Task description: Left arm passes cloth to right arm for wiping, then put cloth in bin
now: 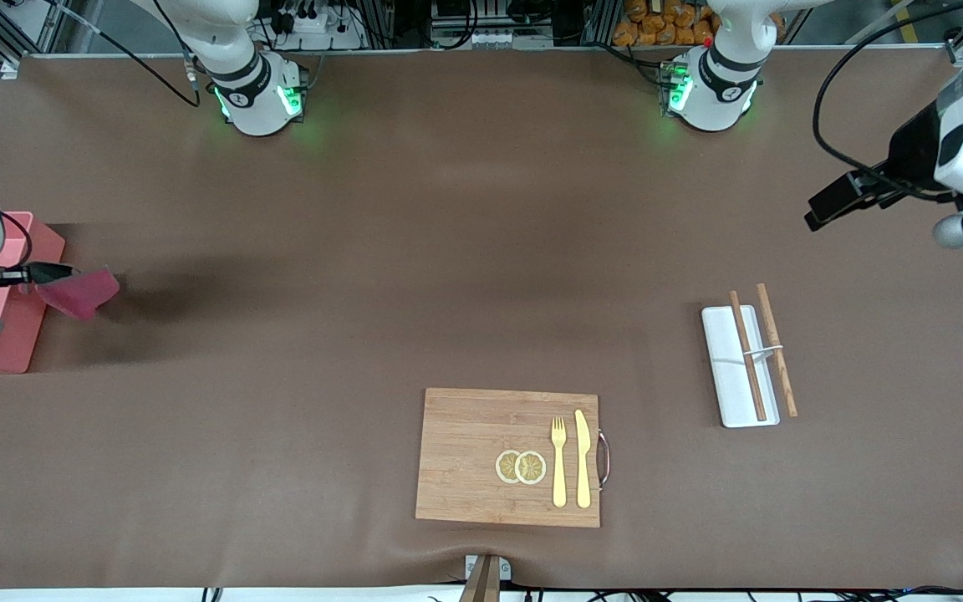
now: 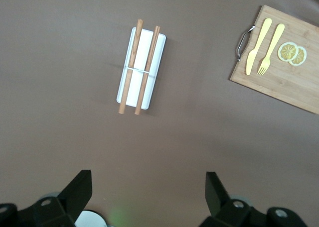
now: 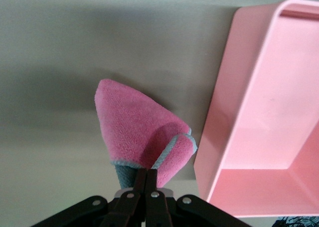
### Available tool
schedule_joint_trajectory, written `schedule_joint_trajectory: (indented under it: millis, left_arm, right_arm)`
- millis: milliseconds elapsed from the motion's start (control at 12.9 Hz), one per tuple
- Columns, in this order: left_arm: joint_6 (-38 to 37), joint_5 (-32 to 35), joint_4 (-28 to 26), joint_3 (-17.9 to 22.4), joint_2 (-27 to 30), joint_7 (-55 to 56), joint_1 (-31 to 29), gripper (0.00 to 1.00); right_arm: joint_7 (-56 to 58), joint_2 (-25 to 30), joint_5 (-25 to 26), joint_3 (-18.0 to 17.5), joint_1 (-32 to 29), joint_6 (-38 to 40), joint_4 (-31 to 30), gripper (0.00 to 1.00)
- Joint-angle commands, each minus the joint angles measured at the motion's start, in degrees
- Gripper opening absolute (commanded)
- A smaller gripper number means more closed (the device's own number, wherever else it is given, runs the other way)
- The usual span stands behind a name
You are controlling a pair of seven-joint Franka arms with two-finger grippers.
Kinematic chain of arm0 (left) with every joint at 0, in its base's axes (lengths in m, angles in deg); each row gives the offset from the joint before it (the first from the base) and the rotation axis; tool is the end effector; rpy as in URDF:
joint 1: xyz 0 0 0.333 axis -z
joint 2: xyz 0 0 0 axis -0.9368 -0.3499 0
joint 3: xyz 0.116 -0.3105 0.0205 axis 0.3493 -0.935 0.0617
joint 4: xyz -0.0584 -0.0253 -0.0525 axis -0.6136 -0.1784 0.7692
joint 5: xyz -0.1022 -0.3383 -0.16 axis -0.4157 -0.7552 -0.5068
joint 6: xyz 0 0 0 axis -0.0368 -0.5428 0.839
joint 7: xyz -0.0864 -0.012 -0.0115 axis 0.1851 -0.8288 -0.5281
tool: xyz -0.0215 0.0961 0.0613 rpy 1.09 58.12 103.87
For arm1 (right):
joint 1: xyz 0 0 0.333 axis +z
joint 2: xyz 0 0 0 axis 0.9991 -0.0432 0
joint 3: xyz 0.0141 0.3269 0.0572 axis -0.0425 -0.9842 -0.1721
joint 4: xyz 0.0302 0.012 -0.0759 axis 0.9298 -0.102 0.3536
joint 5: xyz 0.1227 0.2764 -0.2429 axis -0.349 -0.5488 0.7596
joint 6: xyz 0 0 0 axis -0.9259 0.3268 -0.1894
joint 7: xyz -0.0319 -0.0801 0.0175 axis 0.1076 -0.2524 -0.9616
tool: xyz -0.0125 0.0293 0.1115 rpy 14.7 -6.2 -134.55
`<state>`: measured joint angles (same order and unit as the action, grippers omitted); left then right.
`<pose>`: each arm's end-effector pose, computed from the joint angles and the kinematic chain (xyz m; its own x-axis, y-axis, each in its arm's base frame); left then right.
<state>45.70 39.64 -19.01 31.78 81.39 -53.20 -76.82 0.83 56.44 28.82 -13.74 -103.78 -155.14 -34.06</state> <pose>0.5506 -0.1009 0.6751 0.9614 0.2736 -0.0302 0.2743 -0.9613 0.0253 0.5636 -0.2603 0.3363 0.9178 0.0753 -0.3898 0.1174 -0.9894 0.0854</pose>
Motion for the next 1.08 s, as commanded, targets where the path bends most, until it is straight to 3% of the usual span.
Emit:
schedule_joint_trajectory:
  millis: [0,77,155,309,387,696,1005]
  left_arm:
    - [0.61,1.43,-2.33,-0.44,2.35,-9.29,-2.62,1.00]
    - [0.61,1.34,-2.51,0.09,2.52,-11.42,-2.54,1.00]
    - [0.52,1.26,-2.86,3.31,2.87,-14.05,-1.32,1.00]
    - [0.61,0.47,-4.96,12.79,4.72,-18.02,6.74,1.00]
    - [0.52,0.55,-4.80,14.49,4.90,-18.12,9.13,1.00]
    - [0.08,1.17,-4.79,15.30,4.90,-18.12,8.98,1.00]
    - [0.26,0.46,-4.62,15.21,4.81,-17.42,9.06,1.00]
  right_arm:
    - [0.06,-1.66,-3.57,-0.88,2.00,-0.52,-0.09,0.00]
    - [0.06,-2.53,-6.03,-0.88,3.58,-0.70,-0.09,0.00]
    - [-0.03,-3.24,-8.84,-0.88,5.51,-1.31,-0.09,0.00]
    - [-2.47,-4.91,-14.99,-0.88,10.87,-2.98,-0.09,0.00]
    - [-4.93,-5.18,-17.46,-0.88,13.24,-4.03,-0.09,0.00]
    - [-15.82,-5.18,-25.82,-0.88,24.67,-4.75,0.52,0.00]
    - [-19.79,-1.50,-32.68,-1.67,31.62,-3.08,0.87,0.00]
